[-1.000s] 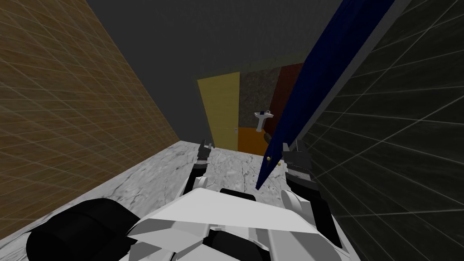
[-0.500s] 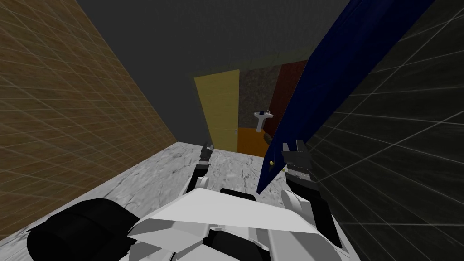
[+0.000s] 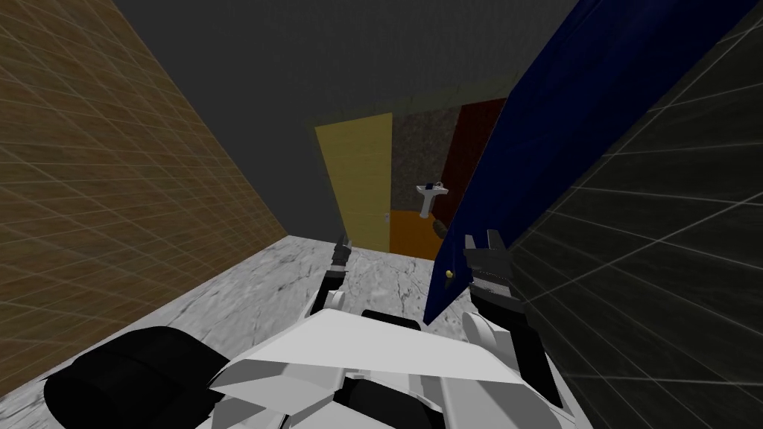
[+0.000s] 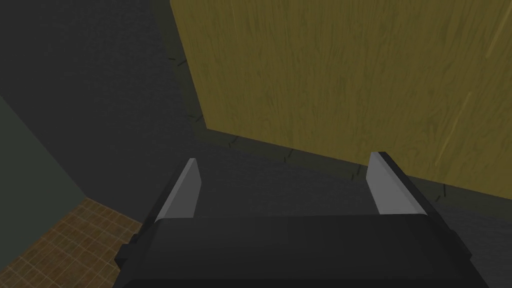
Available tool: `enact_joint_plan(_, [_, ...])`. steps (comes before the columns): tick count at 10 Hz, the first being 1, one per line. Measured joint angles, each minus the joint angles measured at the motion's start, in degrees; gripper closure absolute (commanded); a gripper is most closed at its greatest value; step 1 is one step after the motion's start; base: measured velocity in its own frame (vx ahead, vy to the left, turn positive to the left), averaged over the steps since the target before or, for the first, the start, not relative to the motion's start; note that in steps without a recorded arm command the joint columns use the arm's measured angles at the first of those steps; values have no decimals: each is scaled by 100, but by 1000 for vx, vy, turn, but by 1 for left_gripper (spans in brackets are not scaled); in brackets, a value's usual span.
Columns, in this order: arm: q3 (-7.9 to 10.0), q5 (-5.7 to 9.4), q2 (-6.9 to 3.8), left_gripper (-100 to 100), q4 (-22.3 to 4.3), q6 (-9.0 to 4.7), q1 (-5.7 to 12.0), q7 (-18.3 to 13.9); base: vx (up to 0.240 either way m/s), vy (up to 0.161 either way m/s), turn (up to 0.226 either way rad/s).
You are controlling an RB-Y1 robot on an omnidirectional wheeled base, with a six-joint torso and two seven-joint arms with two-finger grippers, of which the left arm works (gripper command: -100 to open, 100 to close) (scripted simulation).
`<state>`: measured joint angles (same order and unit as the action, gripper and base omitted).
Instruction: Pull the door open
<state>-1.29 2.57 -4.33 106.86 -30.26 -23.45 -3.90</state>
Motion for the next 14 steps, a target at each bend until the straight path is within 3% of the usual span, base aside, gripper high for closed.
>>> enact_joint_plan(5, [-53,74,-51,-100,-703,-159,262,158,115,26,-37])
enact_joint_plan(10, [-110,144,-74,-100,-1241,-253,442,301,97,13,-30])
enact_joint_plan(14, [-160,212,-76,-100,-1856,-416,647,433,116,22,-39])
